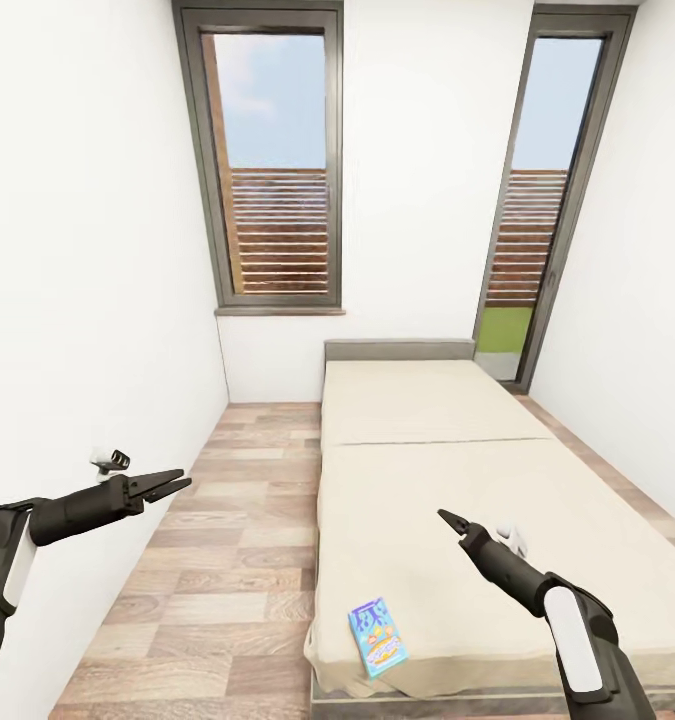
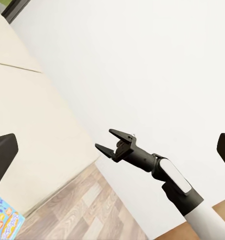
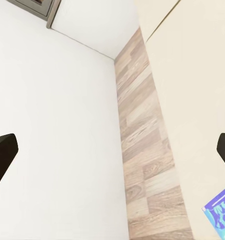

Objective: Put all the toys in the child's room - the three board games (two on the bed and one on the table), the two jigsaw puzzles on the table, and the tennis ball on the table - inside the toy box on the table in the child's room.

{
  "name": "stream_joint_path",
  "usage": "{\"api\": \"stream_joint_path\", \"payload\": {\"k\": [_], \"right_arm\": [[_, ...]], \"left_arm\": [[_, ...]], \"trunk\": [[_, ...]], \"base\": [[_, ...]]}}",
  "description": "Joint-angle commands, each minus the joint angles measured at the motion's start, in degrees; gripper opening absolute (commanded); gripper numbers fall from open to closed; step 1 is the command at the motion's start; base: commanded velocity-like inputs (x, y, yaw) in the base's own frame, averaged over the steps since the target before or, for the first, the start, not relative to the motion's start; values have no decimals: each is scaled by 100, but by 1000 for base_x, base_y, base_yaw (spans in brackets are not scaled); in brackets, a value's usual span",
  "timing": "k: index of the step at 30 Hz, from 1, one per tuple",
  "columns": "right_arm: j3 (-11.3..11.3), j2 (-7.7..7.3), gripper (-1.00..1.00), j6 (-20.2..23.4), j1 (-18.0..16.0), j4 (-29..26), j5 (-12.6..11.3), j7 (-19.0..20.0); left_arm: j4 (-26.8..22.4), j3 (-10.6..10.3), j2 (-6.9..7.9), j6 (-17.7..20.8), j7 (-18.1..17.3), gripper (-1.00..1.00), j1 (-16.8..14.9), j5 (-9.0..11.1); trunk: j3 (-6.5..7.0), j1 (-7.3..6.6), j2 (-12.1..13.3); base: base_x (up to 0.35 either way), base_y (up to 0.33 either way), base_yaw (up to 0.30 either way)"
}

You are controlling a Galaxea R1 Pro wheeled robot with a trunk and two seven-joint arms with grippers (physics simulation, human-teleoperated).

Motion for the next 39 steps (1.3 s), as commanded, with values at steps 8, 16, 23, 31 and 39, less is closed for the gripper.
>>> {"api": "stream_joint_path", "payload": {"k": [8,16,23,31,39], "right_arm": [[-21,7,100,41,-6,4,0,21],[-14,7,100,39,-6,-2,0,21],[-12,9,100,33,-6,-1,0,21],[-4,15,100,40,-6,4,0,29],[-3,16,100,41,-6,17,0,23]], "left_arm": [[0,-1,1,61,-25,100,-4,-4],[1,6,1,61,-25,100,-4,-4],[0,7,1,61,-25,100,-4,-4],[1,15,5,68,-25,100,-4,-1],[0,16,10,63,-25,100,-4,-3]], "trunk": [[-151,176,-326],[-294,352,-647],[-420,506,-928],[-564,682,-1249],[-707,857,-1570]], "base": [[-1,-1,0],[0,0,0],[0,0,0],[0,0,0],[0,0,0]]}}
